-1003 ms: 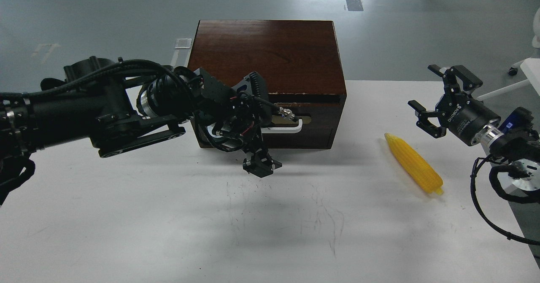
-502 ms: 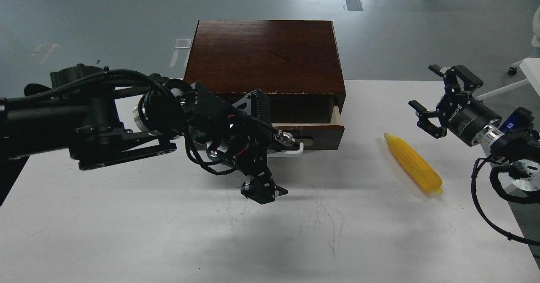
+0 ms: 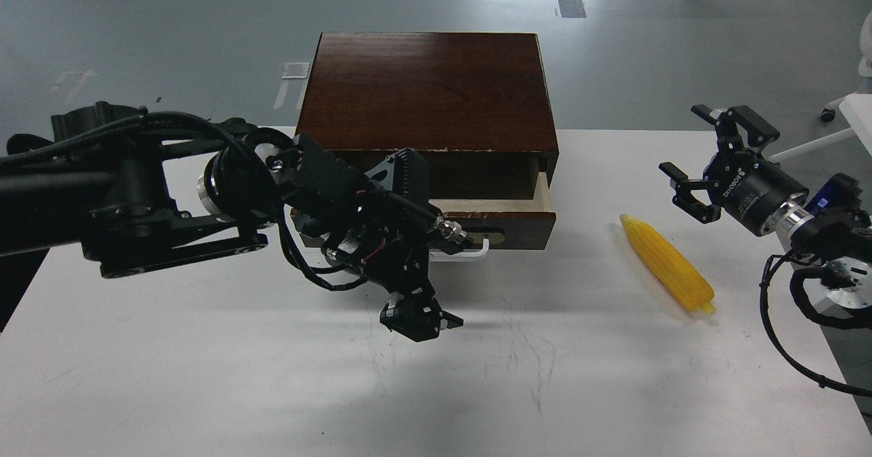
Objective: Put corn in drawer with both arms
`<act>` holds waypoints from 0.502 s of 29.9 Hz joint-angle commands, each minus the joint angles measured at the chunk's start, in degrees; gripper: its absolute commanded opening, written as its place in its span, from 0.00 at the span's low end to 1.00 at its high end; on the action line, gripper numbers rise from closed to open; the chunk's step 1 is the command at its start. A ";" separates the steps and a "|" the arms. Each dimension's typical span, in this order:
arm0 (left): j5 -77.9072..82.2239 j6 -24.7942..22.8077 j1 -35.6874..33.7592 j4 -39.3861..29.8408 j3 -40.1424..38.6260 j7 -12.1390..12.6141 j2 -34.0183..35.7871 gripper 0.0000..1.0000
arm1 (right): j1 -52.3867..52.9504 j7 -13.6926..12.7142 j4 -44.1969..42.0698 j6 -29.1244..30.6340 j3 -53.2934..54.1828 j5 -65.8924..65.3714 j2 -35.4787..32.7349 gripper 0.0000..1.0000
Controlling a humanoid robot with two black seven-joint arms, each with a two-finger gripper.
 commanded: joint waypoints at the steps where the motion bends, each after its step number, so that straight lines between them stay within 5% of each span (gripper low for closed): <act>1: -13.48 0.00 0.29 -0.10 -6.41 0.00 1.84 0.99 | 0.08 -0.01 0.02 0.00 -0.18 -0.25 -0.09 0.99; 10: -64.89 0.00 6.44 3.24 -12.22 0.00 11.33 0.99 | -0.01 -0.01 0.46 0.00 -0.18 -0.43 -2.19 0.99; 15: -90.48 6.99 14.43 6.40 -12.39 0.00 16.08 0.99 | 0.26 -0.01 0.72 0.00 -0.62 -3.23 -2.63 0.99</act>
